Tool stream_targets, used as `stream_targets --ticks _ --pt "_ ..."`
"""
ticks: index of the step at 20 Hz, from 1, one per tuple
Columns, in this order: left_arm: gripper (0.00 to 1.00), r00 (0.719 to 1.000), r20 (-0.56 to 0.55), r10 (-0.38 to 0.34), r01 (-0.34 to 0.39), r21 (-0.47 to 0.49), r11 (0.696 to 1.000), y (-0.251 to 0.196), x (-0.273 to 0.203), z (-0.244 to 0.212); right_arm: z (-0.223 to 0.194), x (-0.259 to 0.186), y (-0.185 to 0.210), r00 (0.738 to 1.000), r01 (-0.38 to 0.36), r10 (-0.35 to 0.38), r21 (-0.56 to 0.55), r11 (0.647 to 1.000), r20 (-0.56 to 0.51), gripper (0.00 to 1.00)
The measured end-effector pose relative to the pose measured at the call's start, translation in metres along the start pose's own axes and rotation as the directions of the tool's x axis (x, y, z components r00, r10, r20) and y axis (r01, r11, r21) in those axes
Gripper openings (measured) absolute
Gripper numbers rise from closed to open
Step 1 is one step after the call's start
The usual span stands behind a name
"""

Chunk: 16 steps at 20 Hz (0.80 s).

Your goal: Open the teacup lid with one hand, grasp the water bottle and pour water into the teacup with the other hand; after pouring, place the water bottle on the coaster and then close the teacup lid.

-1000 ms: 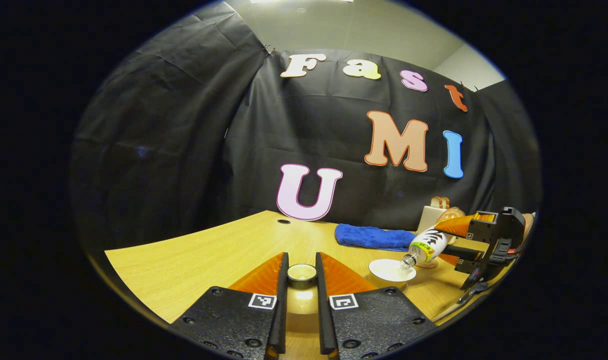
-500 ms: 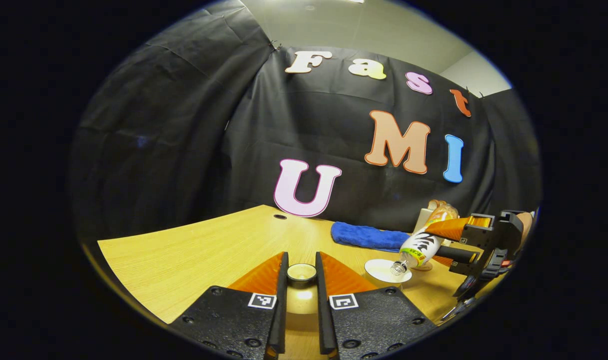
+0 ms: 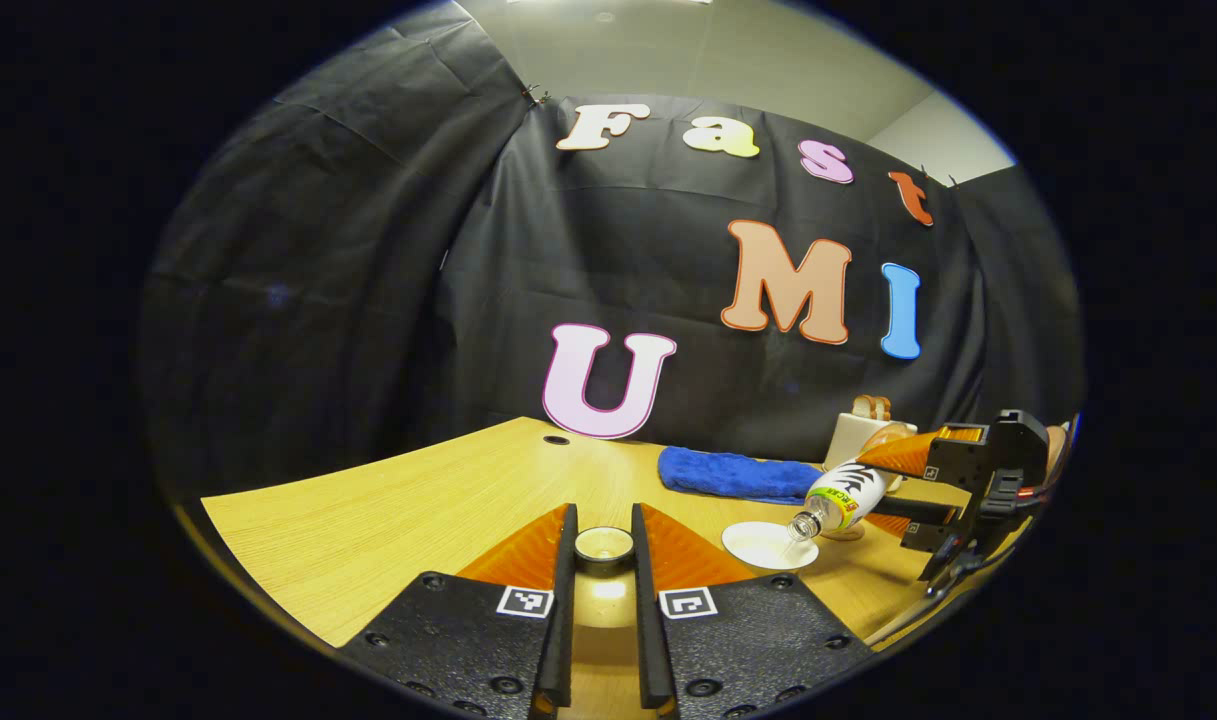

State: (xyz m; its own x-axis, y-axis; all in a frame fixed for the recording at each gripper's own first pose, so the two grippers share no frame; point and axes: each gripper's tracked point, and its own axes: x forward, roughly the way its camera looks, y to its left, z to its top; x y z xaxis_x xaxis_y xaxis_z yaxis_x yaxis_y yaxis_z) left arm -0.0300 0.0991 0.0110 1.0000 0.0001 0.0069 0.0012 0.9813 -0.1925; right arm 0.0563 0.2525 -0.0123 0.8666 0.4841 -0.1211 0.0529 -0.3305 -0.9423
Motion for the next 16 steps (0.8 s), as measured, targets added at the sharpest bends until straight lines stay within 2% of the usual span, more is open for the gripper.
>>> stream_targets --ticks 2,4,6,7,8,10,12,13,14,15,16 --pt "0.24 1.000 0.001 -0.005 0.005 0.004 1.000 -0.004 0.001 0.001 0.000 -0.005 0.006 1.000 0.004 -0.004 0.067 0.998 -0.008 0.59" --pt "0.22 1.000 -0.001 -0.003 0.003 0.006 1.000 -0.006 0.002 0.002 -0.003 -0.010 0.021 0.999 -0.035 0.039 0.186 0.982 -0.021 0.59" --pt "0.24 1.000 -0.006 -0.004 0.004 0.009 1.000 -0.009 0.002 0.002 0.002 -0.015 0.035 0.996 -0.073 0.086 0.327 0.942 -0.027 0.61" --pt "0.24 1.000 -0.008 -0.005 0.005 0.013 1.000 -0.010 0.003 0.002 0.005 -0.016 0.036 0.995 -0.079 0.098 0.391 0.917 -0.030 0.58" --pt "0.24 1.000 -0.011 -0.004 0.004 0.018 1.000 -0.011 0.003 0.001 0.007 -0.018 0.037 0.994 -0.078 0.101 0.454 0.888 -0.027 0.61" --pt "0.24 1.000 -0.016 -0.009 0.009 0.022 1.000 -0.017 0.004 0.001 0.006 -0.020 0.035 0.995 -0.064 0.099 0.584 0.809 -0.029 0.61" --pt "0.25 0.999 -0.022 -0.025 0.025 0.029 0.999 -0.026 0.006 0.001 0.000 -0.019 0.030 0.995 -0.048 0.099 0.701 0.712 -0.033 0.63" --pt "0.25 0.999 -0.024 -0.029 0.030 0.039 0.999 -0.029 0.006 0.000 -0.004 -0.016 0.026 0.994 -0.039 0.099 0.747 0.663 -0.036 0.58" --pt "0.24 0.999 -0.023 -0.033 0.035 0.050 0.998 -0.032 0.007 0.002 -0.010 -0.013 0.023 0.995 -0.026 0.095 0.788 0.616 -0.041 0.58" --pt "0.24 0.999 -0.021 -0.037 0.039 0.058 0.998 -0.034 0.007 0.004 -0.016 -0.011 0.017 0.995 -0.011 0.091 0.823 0.568 -0.050 0.63" --pt "0.24 0.999 -0.019 -0.044 0.045 0.061 0.997 -0.038 0.007 0.006 -0.022 -0.010 0.013 0.994 0.000 0.090 0.857 0.516 -0.055 0.58"
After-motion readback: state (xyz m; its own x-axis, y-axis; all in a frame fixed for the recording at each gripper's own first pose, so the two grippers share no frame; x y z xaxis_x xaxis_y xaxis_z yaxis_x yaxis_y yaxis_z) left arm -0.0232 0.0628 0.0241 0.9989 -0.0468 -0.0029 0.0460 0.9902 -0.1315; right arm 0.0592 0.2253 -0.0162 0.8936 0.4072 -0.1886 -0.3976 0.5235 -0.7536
